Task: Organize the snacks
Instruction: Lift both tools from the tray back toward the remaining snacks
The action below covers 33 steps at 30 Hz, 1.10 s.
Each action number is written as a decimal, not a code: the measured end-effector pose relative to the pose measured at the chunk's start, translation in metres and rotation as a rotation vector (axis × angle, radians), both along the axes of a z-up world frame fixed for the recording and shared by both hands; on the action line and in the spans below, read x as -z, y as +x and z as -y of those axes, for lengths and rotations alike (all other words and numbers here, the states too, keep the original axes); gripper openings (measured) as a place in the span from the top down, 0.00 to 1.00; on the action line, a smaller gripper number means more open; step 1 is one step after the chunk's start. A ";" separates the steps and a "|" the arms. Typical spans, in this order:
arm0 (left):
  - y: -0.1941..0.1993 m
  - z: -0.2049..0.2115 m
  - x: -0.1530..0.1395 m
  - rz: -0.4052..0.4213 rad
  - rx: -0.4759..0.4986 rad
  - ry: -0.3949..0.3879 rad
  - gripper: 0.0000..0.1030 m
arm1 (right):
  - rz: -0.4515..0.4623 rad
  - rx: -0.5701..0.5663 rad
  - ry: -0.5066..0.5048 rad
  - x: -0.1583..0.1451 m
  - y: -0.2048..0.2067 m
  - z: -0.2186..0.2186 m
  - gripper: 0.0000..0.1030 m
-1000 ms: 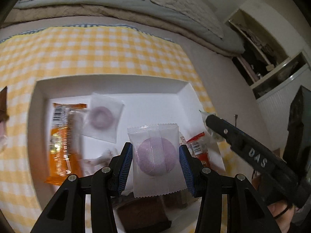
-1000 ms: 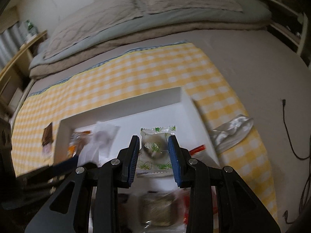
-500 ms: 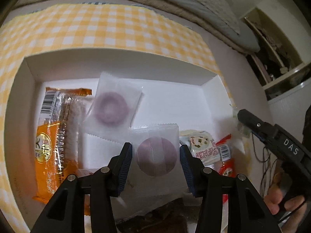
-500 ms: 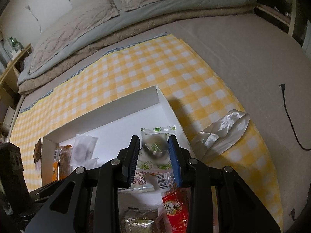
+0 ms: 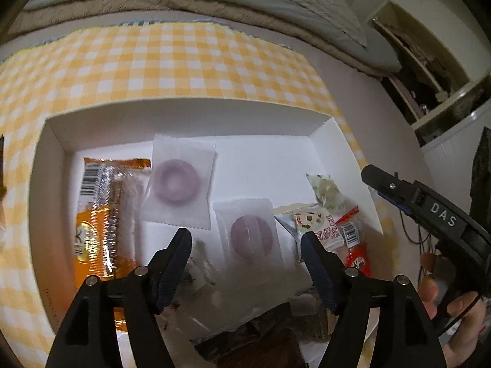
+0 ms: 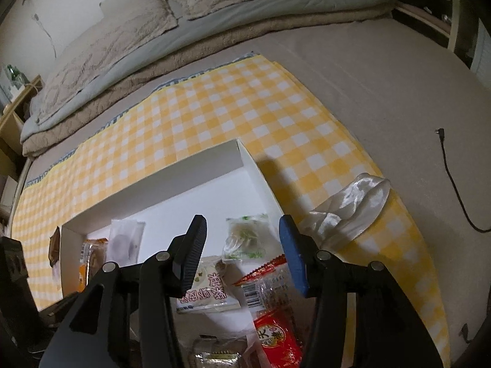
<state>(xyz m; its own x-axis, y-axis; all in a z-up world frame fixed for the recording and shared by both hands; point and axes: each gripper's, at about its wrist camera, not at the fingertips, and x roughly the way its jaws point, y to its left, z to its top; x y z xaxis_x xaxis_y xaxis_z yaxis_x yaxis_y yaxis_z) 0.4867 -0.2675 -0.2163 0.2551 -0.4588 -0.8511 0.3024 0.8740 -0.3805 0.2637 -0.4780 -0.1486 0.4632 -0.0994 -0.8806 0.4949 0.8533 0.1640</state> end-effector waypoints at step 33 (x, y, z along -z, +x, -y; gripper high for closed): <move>-0.084 -0.043 -0.087 0.123 0.067 0.080 0.00 | -0.026 -0.053 -0.126 -0.047 -0.047 -0.033 0.00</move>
<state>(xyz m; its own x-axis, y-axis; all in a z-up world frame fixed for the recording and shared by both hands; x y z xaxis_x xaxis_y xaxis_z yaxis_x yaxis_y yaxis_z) 0.4030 -0.2243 -0.1293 0.3312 -0.4105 -0.8496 0.4011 0.8763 -0.2670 0.2167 -0.4454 -0.1018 0.4482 -0.1858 -0.8744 0.4514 0.8913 0.0420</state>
